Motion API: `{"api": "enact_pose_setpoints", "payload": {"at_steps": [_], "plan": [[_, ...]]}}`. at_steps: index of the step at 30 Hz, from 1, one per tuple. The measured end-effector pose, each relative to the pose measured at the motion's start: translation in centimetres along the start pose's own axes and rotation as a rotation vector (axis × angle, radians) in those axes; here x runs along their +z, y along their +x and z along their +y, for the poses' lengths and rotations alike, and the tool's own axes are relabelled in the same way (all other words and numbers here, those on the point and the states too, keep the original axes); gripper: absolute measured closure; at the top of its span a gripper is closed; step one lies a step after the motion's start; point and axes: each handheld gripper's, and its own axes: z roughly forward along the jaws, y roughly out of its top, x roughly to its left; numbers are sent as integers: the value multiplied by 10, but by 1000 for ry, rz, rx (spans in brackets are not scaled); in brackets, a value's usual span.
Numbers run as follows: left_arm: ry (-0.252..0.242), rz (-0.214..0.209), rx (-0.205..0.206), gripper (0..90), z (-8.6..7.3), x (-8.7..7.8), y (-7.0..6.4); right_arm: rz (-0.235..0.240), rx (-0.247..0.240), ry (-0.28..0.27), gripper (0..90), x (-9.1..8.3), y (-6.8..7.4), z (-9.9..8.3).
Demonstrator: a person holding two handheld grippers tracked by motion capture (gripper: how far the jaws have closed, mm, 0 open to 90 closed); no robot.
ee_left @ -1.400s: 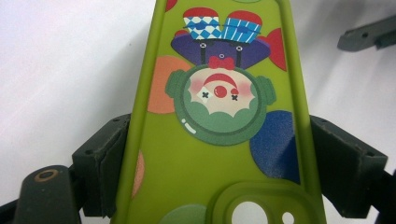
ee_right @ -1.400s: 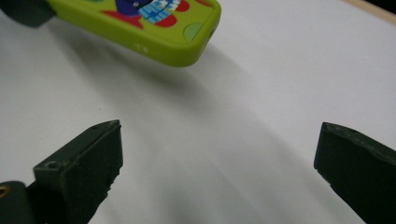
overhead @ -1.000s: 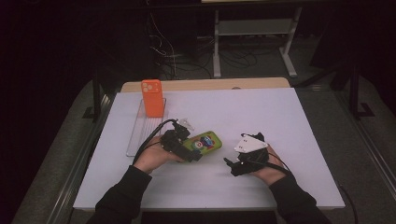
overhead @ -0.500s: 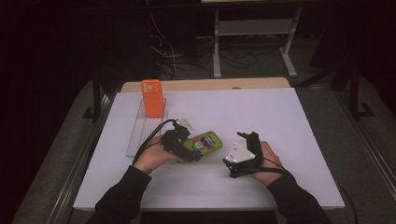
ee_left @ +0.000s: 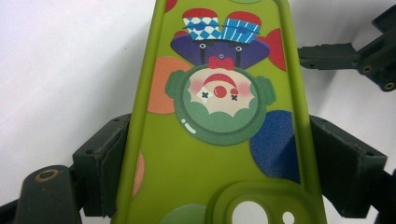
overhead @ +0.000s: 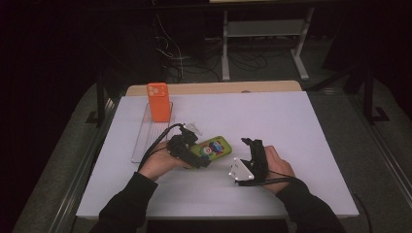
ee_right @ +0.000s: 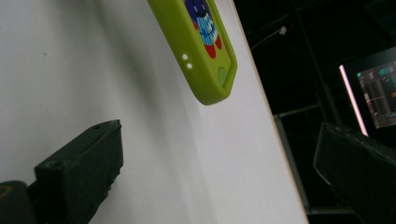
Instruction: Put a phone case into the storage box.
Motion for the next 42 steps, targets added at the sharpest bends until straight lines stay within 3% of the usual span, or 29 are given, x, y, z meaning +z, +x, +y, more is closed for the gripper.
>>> {"api": "enact_pose_setpoints", "payload": {"at_steps": [3,4,5,7,8,9,11,12,14,17,19,22,23,24,27,29,34,37,39,42], "plan": [[2,-5,3,148,0,-2,0,-6,-1,-6,8,0,2,3],[1,-6,8,148,0,-2,1,-11,-36,-5,10,0,2,4],[-5,-7,0,148,0,-2,0,-16,-23,-12,10,0,4,5],[-3,-10,6,149,1,-3,-1,-20,-63,-2,11,2,4,7],[-10,-12,-4,149,1,-2,-1,-24,-56,-5,15,3,6,9],[18,-12,32,148,2,-4,1,-37,-66,-8,42,3,7,11],[14,-17,33,148,2,-3,0,-38,-99,-15,59,4,10,14],[-9,-20,2,149,2,-2,-2,-46,-108,-18,68,5,11,16],[-9,-23,4,148,2,-2,-2,-47,-123,-17,91,7,13,18],[-12,-26,8,148,2,-2,-3,-86,-180,-19,130,12,18,21],[-8,-27,11,148,3,-2,-4,-87,-169,-15,151,12,22,24],[-7,-28,11,148,3,0,-4,-100,-185,-25,227,13,27,27],[-3,-28,11,148,3,0,-4,-112,-231,-37,258,15,26,28],[-3,-30,12,148,3,0,-4,-120,-247,-43,307,15,26,29],[13,-29,30,148,3,0,-3,-121,-266,-43,402,15,30,31],[1,-30,15,148,3,0,-5,-135,-294,-45,458,15,32,32],[-3,-31,11,148,3,1,-5,-136,-312,-42,593,15,35,33],[26,-29,32,147,3,1,-5,-148,-324,-40,666,15,36,34],[16,-31,19,147,3,3,-6,-148,-333,-41,728,14,35,35],[4,-37,12,146,3,4,-6,-154,-344,-40,748,13,36,35]]}}
